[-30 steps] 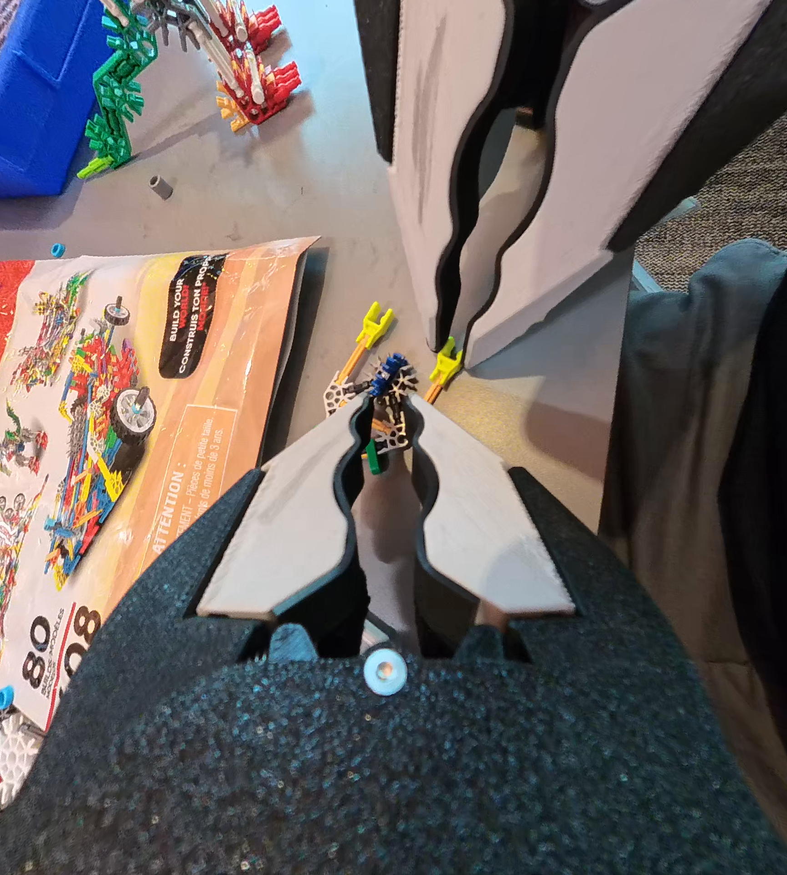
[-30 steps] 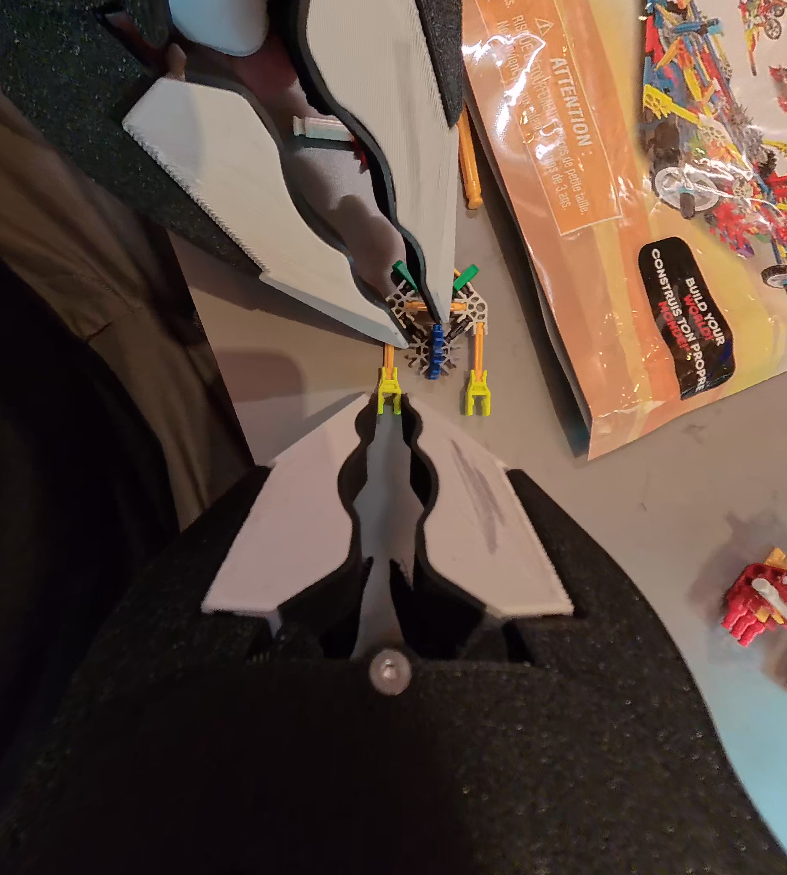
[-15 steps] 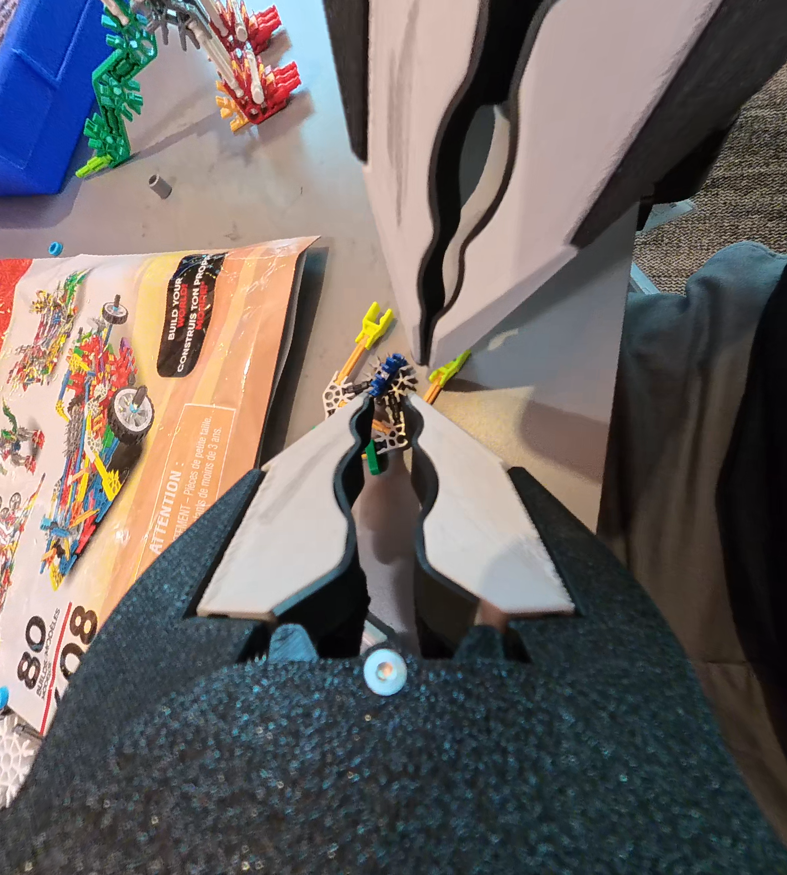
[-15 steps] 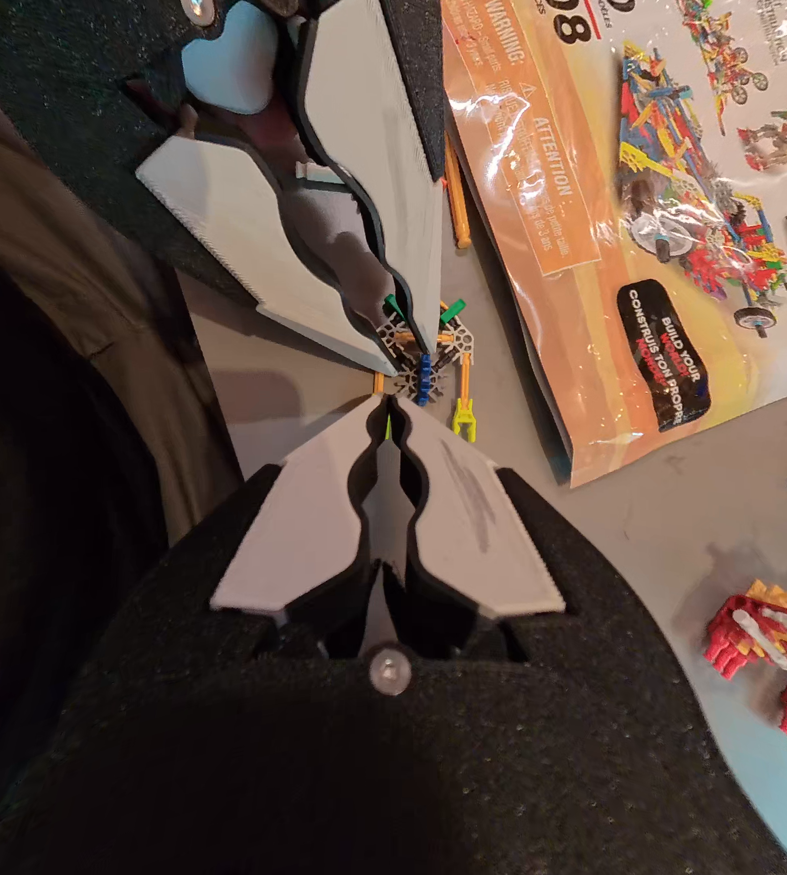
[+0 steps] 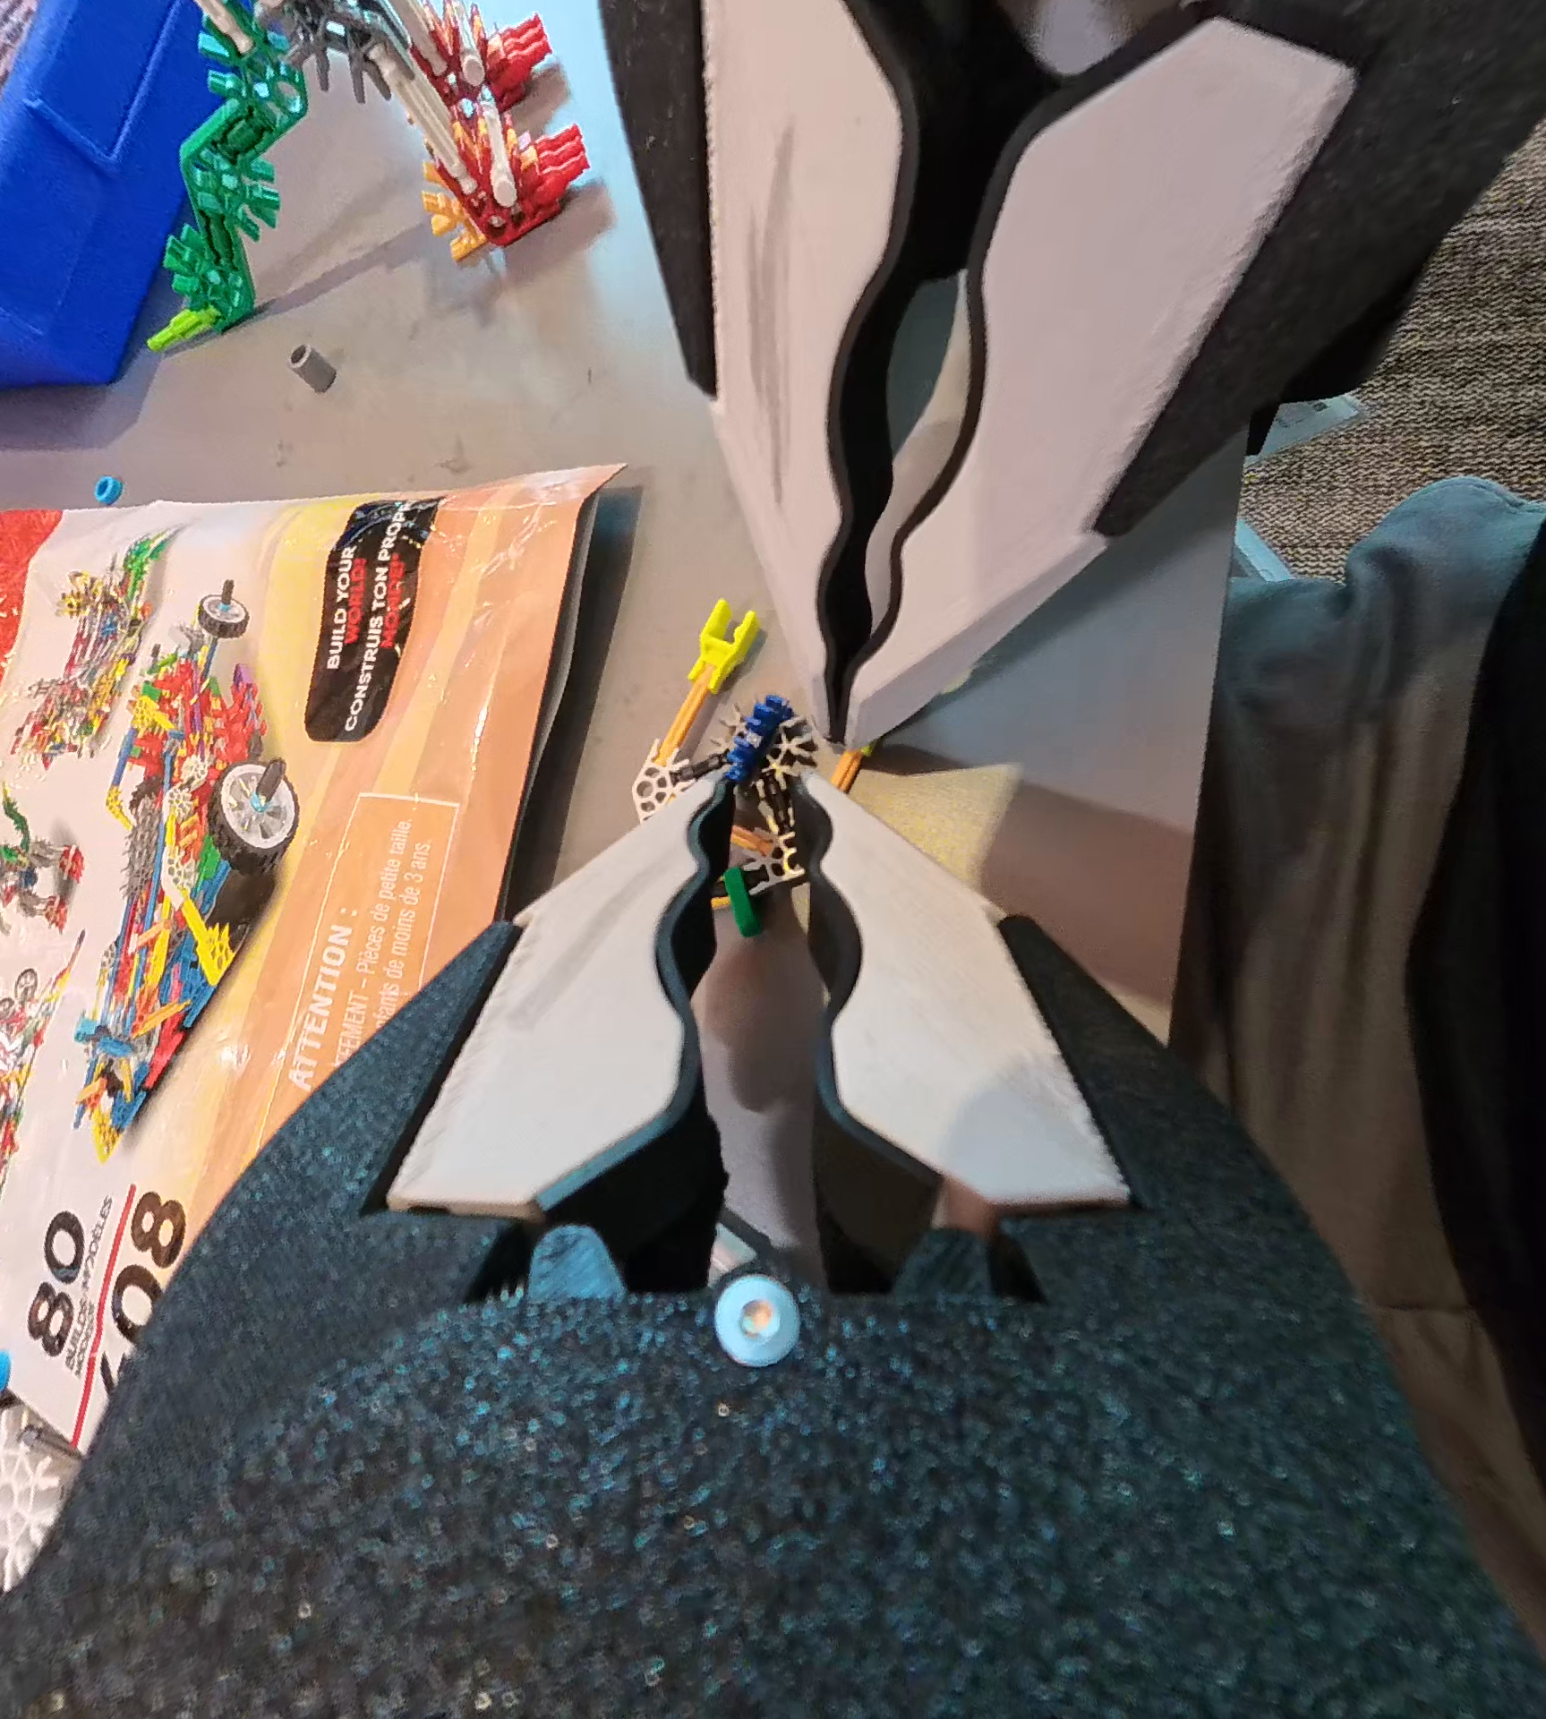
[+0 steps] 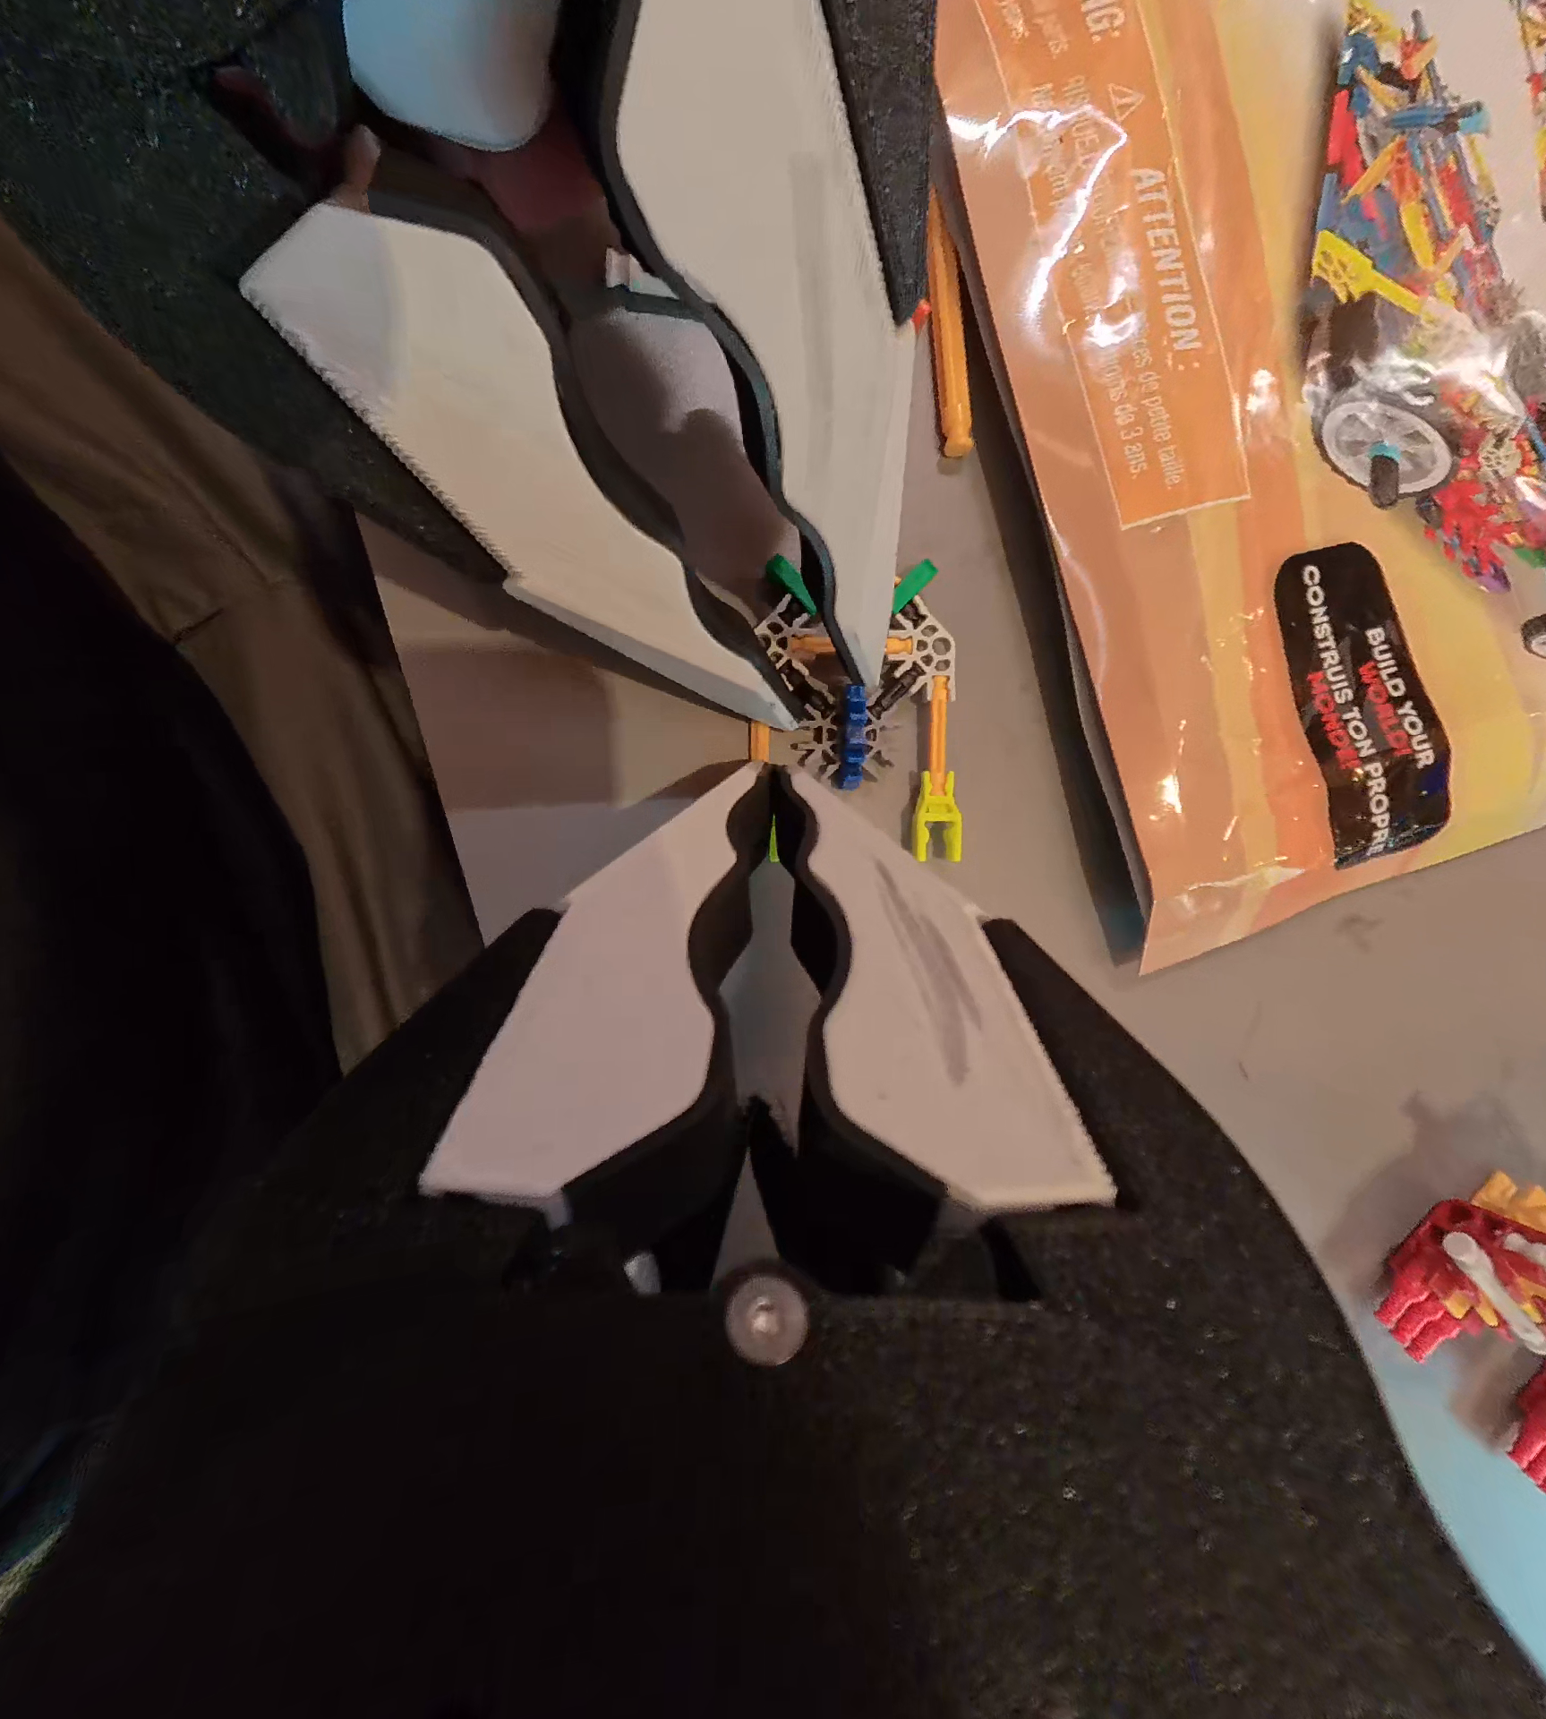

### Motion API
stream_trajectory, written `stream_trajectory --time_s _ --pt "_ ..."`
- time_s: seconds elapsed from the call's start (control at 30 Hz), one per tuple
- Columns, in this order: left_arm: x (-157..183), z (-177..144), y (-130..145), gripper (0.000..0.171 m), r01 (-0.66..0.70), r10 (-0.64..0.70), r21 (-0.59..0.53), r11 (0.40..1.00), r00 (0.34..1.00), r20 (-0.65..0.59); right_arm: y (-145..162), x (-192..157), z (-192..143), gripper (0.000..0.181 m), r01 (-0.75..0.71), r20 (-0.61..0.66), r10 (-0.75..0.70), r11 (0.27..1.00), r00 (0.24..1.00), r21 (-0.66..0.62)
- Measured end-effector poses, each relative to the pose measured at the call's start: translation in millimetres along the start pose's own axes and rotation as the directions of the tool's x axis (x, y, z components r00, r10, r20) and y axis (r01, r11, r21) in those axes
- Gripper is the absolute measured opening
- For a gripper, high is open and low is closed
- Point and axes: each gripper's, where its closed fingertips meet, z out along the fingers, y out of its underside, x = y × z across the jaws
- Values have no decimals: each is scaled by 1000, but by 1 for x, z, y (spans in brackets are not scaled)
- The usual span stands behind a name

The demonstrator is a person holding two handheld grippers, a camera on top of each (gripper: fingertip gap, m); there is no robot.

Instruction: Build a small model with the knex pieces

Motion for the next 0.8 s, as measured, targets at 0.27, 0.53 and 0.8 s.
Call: stream_trajectory --time_s 0.27,0.53,0.8 --pt "-1 0 1 9 11 -11 -1 1000 1000 -7 -5 -1 4 0 18 80 -13 997 997 -71" --pt "-1 -1 2 8 25 -25 10 1000 1000 7 -9 1 -9 0 -49 34 48 999 998 22" --pt "-3 0 1 8 32 -32 13 999 999 3 -3 2 -2 0 -11 24 12 1000 1000 -23"
